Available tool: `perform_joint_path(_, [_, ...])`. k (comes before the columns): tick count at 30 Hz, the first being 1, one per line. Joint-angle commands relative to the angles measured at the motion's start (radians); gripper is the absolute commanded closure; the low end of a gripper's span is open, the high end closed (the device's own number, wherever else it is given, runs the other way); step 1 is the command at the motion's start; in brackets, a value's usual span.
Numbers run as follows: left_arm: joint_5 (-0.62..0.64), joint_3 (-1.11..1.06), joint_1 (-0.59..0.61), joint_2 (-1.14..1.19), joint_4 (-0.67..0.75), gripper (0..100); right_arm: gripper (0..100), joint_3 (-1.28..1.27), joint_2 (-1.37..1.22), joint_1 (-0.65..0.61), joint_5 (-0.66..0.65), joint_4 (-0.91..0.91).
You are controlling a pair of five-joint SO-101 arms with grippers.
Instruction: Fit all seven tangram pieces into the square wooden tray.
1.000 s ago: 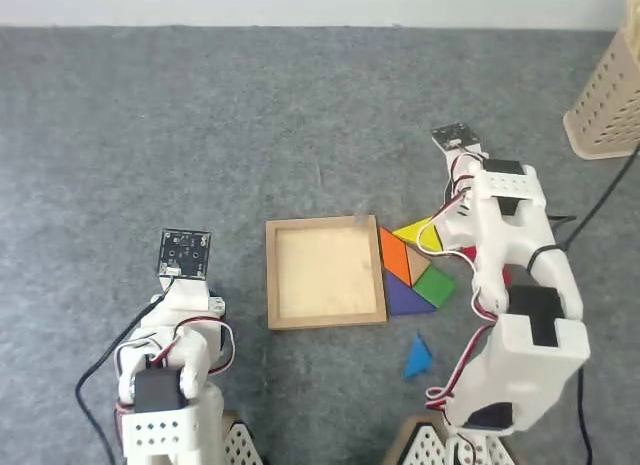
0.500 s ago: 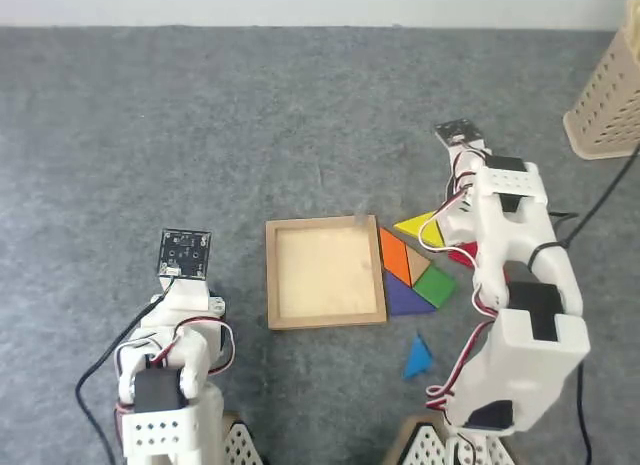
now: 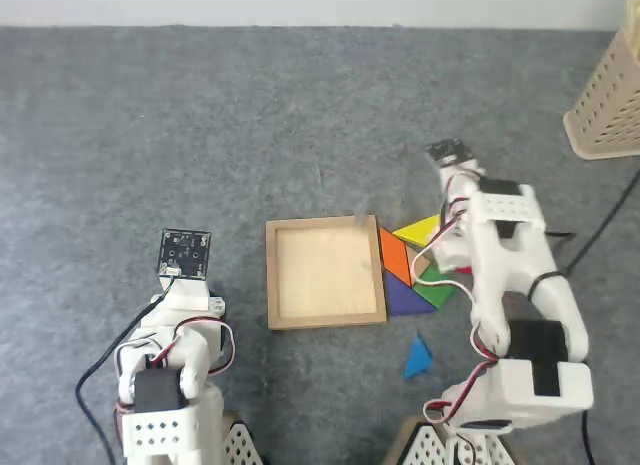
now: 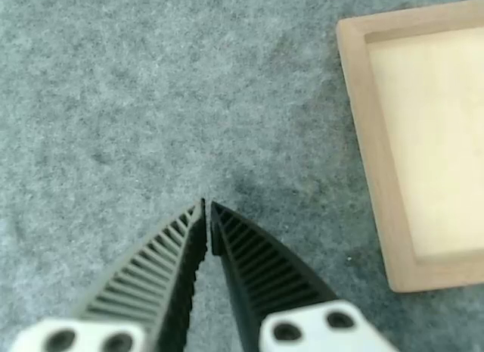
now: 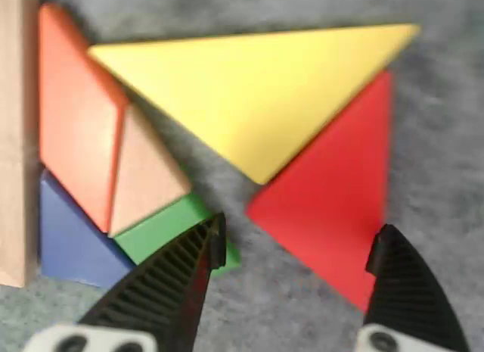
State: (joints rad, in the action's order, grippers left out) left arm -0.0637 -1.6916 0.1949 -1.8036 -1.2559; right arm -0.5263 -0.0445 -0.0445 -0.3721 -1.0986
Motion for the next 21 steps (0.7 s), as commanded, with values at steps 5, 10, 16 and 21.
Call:
perform_joint_path(5, [-0.005, 0.007, -0.002, -0.020, -0.008, 99, 68.8, 0.078, -0.124, -0.012, -0.026, 0.036])
perform_joint_path(10, [-0.005, 0.007, -0.002, -0.020, -0.008, 99, 69.0, 0.095, -0.174, 0.005, -0.058, 0.030])
perform_joint_path(16, [-0.005, 0.007, -0.002, -0.020, -0.008, 99, 71.2, 0.097, -0.177, 0.036, -0.060, 0.030])
perform_joint_path(21, [-0.005, 0.007, -0.002, -0.020, -0.008, 99, 82.7, 0.098, -0.173, 0.036, -0.060, 0.035])
